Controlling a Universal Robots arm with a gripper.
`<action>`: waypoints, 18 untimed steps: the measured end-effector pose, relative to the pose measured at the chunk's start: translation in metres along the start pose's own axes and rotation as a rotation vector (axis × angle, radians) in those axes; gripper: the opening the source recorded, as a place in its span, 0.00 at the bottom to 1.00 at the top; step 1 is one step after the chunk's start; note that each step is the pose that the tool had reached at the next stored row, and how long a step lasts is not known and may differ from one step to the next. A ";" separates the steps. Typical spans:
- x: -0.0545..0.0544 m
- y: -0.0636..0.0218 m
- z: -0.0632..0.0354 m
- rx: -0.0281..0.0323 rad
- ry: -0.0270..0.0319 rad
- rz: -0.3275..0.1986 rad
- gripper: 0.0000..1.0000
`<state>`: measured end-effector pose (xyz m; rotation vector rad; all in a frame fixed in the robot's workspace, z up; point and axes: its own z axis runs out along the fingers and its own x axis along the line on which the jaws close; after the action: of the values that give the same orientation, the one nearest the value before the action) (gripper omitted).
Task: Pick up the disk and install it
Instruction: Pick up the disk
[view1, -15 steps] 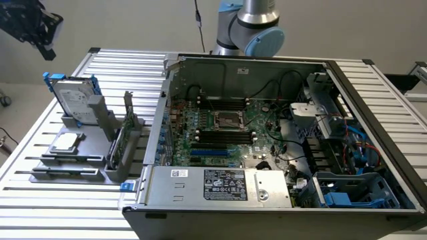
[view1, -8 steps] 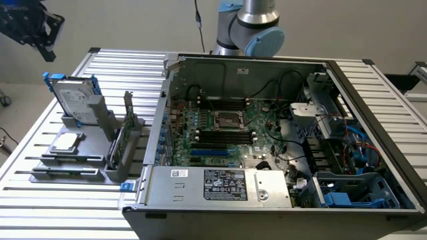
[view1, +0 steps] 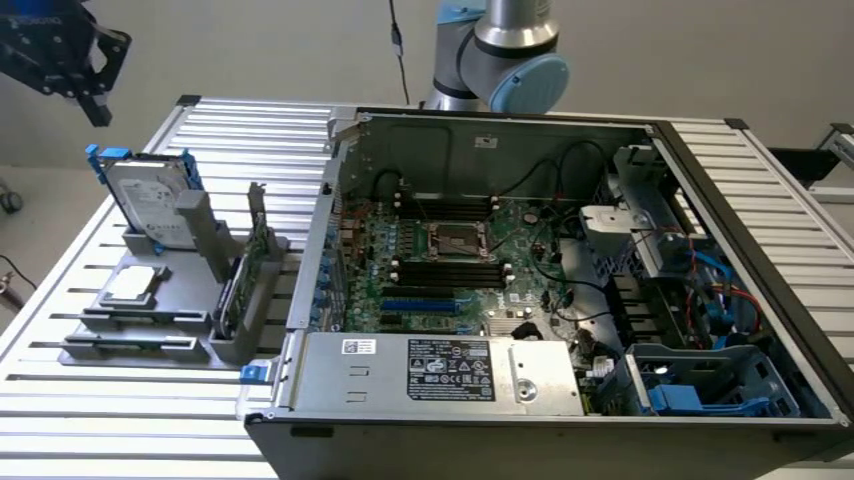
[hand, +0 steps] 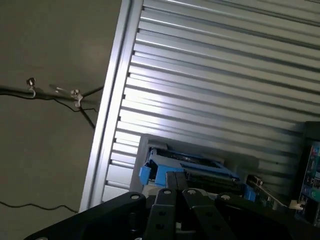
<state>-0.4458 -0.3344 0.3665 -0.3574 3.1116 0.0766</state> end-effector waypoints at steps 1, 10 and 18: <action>0.000 0.0000 0.0005 -0.0002 0.0008 -0.018 0.11; 0.000 -0.0002 0.0036 -0.0027 0.0092 -0.182 0.11; 0.000 -0.0002 0.0050 -0.0048 0.0168 -0.327 0.11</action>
<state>-0.4458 -0.3344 0.3615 -0.8625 3.0206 0.0781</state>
